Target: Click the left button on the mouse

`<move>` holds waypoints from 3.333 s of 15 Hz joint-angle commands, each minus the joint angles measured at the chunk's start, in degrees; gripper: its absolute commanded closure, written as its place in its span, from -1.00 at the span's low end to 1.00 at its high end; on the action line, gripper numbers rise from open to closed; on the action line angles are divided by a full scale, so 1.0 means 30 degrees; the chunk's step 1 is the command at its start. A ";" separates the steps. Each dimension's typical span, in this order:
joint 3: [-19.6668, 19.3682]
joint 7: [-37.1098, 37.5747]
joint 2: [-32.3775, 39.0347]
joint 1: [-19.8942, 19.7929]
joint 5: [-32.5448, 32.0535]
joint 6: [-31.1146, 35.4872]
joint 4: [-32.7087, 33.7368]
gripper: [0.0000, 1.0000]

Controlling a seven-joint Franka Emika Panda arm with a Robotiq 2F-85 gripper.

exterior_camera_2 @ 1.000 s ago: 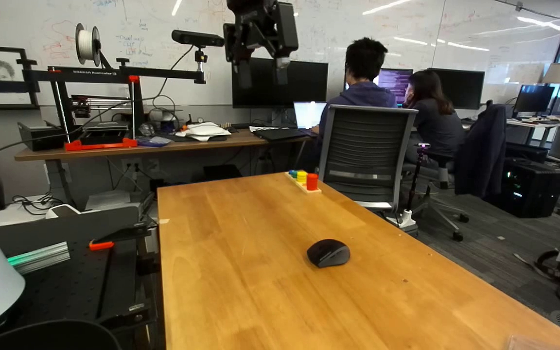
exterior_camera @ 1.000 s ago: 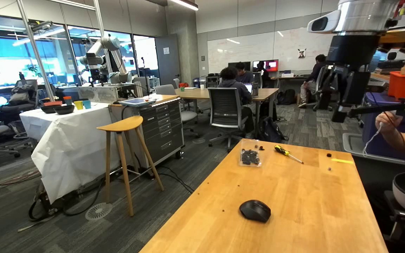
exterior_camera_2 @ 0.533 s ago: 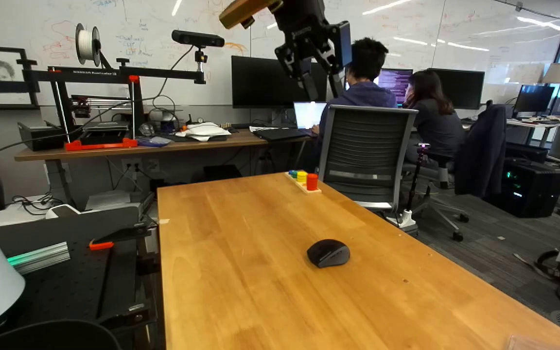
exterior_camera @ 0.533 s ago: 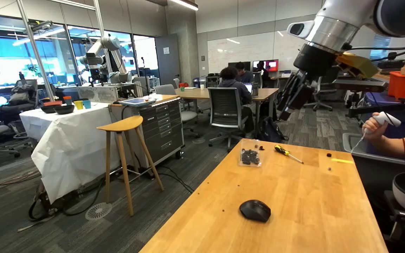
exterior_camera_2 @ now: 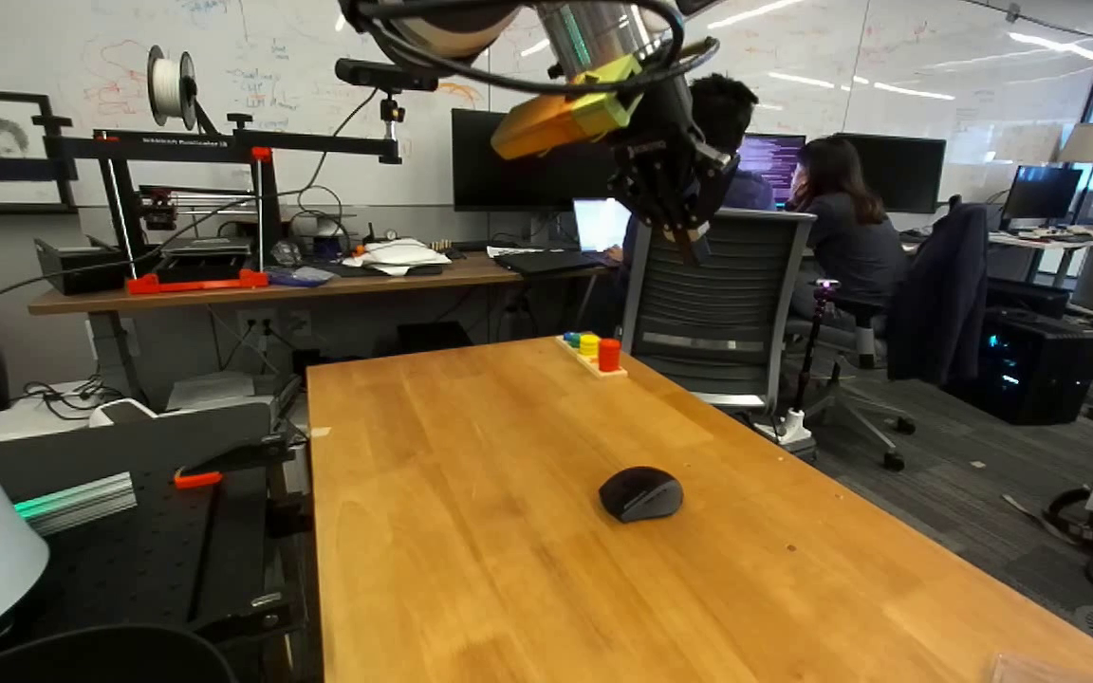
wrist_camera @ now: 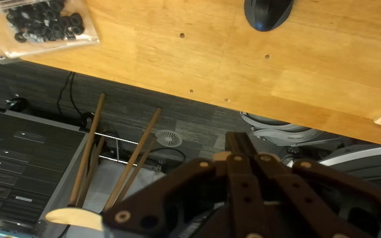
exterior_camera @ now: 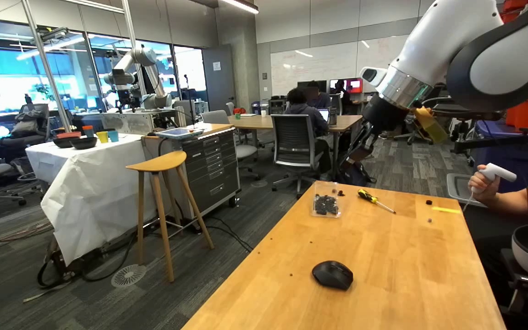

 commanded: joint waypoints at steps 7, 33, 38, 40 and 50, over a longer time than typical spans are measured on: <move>0.0148 0.1081 0.4295 -0.0911 -0.0396 0.1683 0.0390 1.00; 0.0818 0.2188 1.2556 0.0350 -0.0411 0.7499 0.2312 1.00; 0.0844 0.2184 1.2971 0.0347 -0.0400 0.7735 0.2526 1.00; 0.0918 0.2232 1.2894 0.0298 -0.0391 0.7651 0.2524 1.00; 0.1657 0.3436 1.0251 -0.0224 -0.0064 0.5250 0.1828 1.00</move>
